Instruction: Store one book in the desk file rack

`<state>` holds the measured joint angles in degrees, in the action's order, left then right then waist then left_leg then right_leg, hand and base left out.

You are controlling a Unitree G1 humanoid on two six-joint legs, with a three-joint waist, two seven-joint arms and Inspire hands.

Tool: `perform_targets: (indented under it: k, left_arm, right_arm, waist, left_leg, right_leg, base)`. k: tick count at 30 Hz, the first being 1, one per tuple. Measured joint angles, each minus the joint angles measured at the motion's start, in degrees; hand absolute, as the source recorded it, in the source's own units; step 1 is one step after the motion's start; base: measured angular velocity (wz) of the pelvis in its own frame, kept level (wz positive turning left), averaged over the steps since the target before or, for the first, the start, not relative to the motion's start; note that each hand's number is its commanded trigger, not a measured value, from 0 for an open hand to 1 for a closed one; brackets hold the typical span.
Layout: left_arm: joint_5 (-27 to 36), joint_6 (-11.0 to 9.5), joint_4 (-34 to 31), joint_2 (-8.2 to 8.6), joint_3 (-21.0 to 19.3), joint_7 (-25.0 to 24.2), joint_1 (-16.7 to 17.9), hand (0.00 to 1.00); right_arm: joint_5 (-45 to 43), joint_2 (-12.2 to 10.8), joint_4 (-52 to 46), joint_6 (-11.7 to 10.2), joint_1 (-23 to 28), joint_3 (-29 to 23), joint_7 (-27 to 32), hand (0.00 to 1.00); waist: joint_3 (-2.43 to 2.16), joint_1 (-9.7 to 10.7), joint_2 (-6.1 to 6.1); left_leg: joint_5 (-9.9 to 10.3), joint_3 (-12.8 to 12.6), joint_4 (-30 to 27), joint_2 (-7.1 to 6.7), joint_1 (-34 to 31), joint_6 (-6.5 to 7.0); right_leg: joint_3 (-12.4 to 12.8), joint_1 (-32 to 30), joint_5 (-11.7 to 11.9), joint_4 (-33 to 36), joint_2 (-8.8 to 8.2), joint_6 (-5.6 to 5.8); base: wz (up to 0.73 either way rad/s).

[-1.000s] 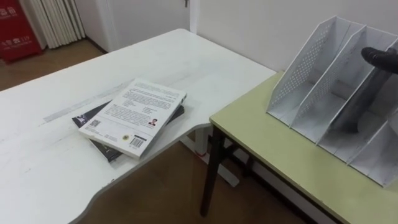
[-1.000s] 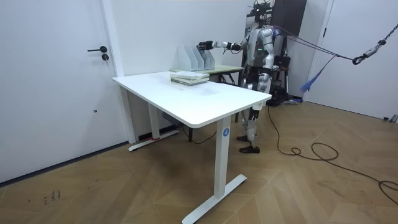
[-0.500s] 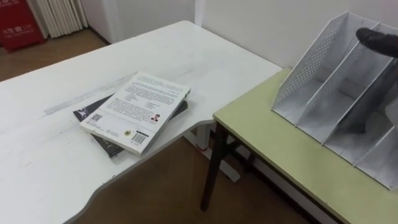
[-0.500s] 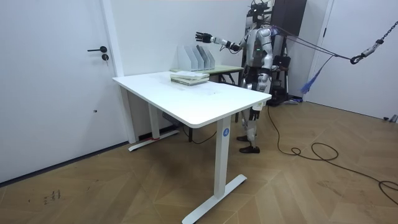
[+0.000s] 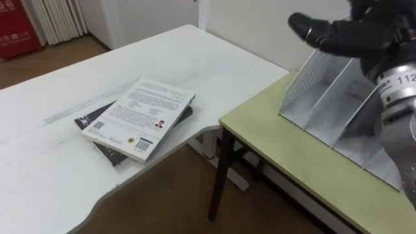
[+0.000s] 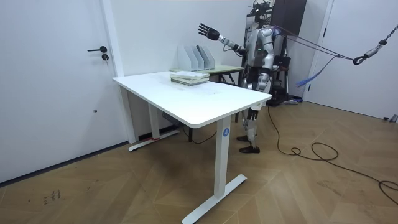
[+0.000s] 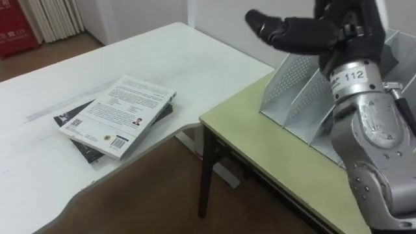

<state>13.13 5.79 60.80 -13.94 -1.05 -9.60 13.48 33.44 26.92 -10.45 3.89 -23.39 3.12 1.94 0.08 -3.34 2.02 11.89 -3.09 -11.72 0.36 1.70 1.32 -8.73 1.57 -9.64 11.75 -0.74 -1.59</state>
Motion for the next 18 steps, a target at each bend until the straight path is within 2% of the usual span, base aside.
perform_targets:
  k: [2, 6, 9, 12, 15, 18]
  left_arm:
    - [-0.11, 0.0, 0.16, -0.65, 0.26, -0.94, -0.2, 0.0]
    - [0.15, 0.03, 0.51, -2.0, 1.51, -1.97, -1.53, 0.0]
    - [0.25, 0.22, 1.41, -3.53, 3.35, -3.48, -3.13, 0.0]
    - [0.81, 0.64, 1.54, -4.6, 5.45, -3.78, -4.76, 0.0]
    - [0.97, 1.7, 3.89, -4.82, 6.97, -5.1, -7.36, 0.0]
    - [1.08, 1.84, 3.84, -4.66, 7.0, -5.71, -7.47, 0.0]
  right_arm:
    - [0.05, 0.17, -0.25, 0.9, 0.7, 2.16, -7.09, 0.0]
    - [-0.39, 0.51, -0.28, 1.43, 2.4, 7.59, -17.81, 0.0]
    - [-5.1, 0.71, -0.05, 3.23, 5.24, 12.56, -26.49, 0.0]
    - [-12.07, 0.94, 2.44, 4.79, 9.98, 16.34, -34.43, 0.0]
    - [-21.93, 1.62, 7.43, 7.09, 16.63, 19.62, -42.59, 0.0]
    - [-30.61, 1.57, 13.65, 8.43, 19.84, 20.36, -46.29, 0.0]
  waist:
    - [-0.38, 0.04, 0.59]
    - [-0.48, -0.36, 1.82]
    - [-0.24, -1.04, 2.57]
    - [-0.02, -2.99, 3.58]
    - [0.14, -4.32, 3.45]
    - [0.42, -4.97, 3.06]
  left_leg:
    - [-0.04, -0.25, -0.04, -0.02, 0.38, -0.08]
    - [-0.05, -0.8, 0.18, 0.23, 0.61, -0.13]
    - [-0.05, -0.66, 0.18, 0.3, 0.61, -0.13]
    - [0.09, -0.58, 0.09, 0.34, 0.57, -0.03]
    - [0.25, 0.54, -0.03, -0.04, -0.05, 0.16]
    - [0.18, 0.64, 0.01, -0.19, -0.27, 0.27]
  right_leg:
    - [0.0, 0.42, 0.04, -0.21, 0.14, -0.06]
    - [-0.04, 0.45, 0.04, -0.3, 0.49, -0.08]
    - [0.0, 0.47, 0.05, -0.19, 0.47, -0.08]
    - [-0.16, 0.44, 0.09, -0.18, 0.51, -0.02]
    - [-0.99, 0.4, 0.17, -0.26, 0.17, 0.11]
    - [-1.13, 0.13, 0.16, -0.14, 0.01, 0.18]
  base:
    - [0.0]
    - [-0.03]
    - [0.0]
    - [0.0]
    - [0.1]
    - [0.02]
